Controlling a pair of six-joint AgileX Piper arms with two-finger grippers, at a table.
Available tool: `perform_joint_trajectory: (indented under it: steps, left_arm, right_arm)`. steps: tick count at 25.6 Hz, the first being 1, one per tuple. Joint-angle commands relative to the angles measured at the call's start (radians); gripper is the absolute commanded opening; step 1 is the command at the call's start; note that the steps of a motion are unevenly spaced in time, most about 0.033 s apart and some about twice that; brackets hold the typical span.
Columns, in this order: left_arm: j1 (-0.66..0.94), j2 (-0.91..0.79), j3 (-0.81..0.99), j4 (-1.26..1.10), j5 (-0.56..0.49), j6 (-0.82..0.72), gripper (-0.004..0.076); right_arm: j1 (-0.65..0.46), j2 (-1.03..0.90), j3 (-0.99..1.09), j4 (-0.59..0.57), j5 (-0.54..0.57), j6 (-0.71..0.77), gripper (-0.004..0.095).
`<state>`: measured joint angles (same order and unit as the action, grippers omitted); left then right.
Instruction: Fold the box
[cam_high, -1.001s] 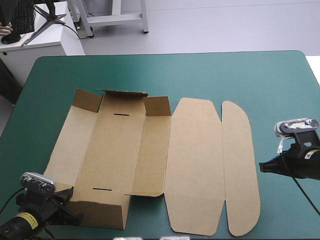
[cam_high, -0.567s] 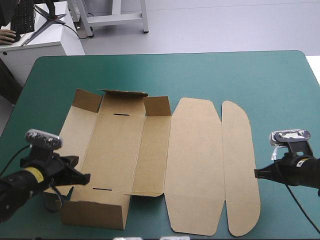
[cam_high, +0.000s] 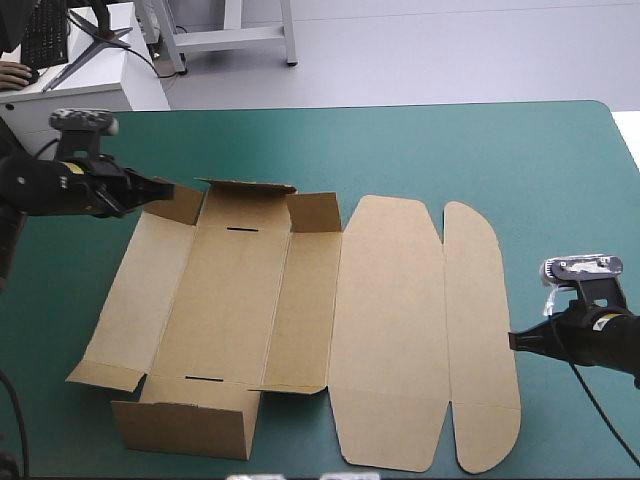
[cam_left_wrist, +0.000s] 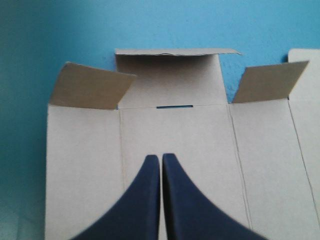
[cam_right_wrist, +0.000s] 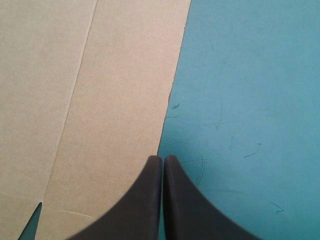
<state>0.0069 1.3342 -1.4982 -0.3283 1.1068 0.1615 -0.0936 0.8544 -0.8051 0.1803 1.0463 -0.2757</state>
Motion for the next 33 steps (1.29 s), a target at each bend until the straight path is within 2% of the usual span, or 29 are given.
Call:
perform_joint_trajectory:
  steps: [1, 3, 4, 7, 13, 21, 23, 24, 29, 31, 33]
  left_arm:
    - [0.215, 0.019, -0.08, -0.178, 0.079, 0.109, 0.0001]
    - [0.306, 0.034, -0.08, -0.215, 0.131, 0.143, 0.0001]
    - [0.402, 0.051, -0.074, -0.223, 0.179, 0.168, 0.0001]
    - [0.521, 0.057, -0.029, -0.205, 0.18, 0.174, 0.0001]
    - [0.524, 0.059, 0.052, -0.02, 0.18, 0.249, 0.0001]
    - [0.524, 0.059, 0.092, -0.008, 0.163, 0.297, 0.0017]
    - [0.524, 0.06, 0.103, -0.009, 0.161, 0.299, 0.0086]
    - [0.524, 0.062, 0.111, -0.016, 0.163, 0.299, 0.0166]
    - [0.524, 0.083, 0.123, -0.041, 0.164, 0.29, 0.0462]
    - [0.524, 0.101, 0.125, -0.039, 0.166, 0.288, 0.0517]
    - [0.524, 0.119, 0.138, -0.044, 0.166, 0.294, 0.0524]
  right_arm:
    - [-0.01, -0.006, -0.023, 0.017, -0.044, -0.008, -0.0005]
    - [-0.01, -0.006, -0.023, 0.017, -0.044, -0.008, -0.0005]
    - [-0.01, -0.006, -0.023, 0.028, -0.047, -0.008, -0.0005]
    - [-0.01, -0.006, -0.023, 0.034, -0.049, -0.012, -0.0005]
    - [-0.01, -0.002, -0.023, 0.034, -0.051, -0.03, -0.0005]
    - [-0.01, -0.002, -0.023, 0.045, -0.051, -0.035, -0.0005]
    - [-0.01, -0.002, -0.023, 0.05, -0.051, -0.035, -0.0005]
    - [-0.01, -0.002, -0.023, 0.056, -0.051, -0.044, -0.0005]
    - [-0.01, -0.002, -0.023, 0.081, -0.049, -0.064, -0.0005]
    - [-0.01, -0.002, -0.023, 0.081, -0.049, -0.064, -0.0005]
    - [-0.01, -0.002, -0.023, 0.081, -0.045, -0.064, -0.0005]
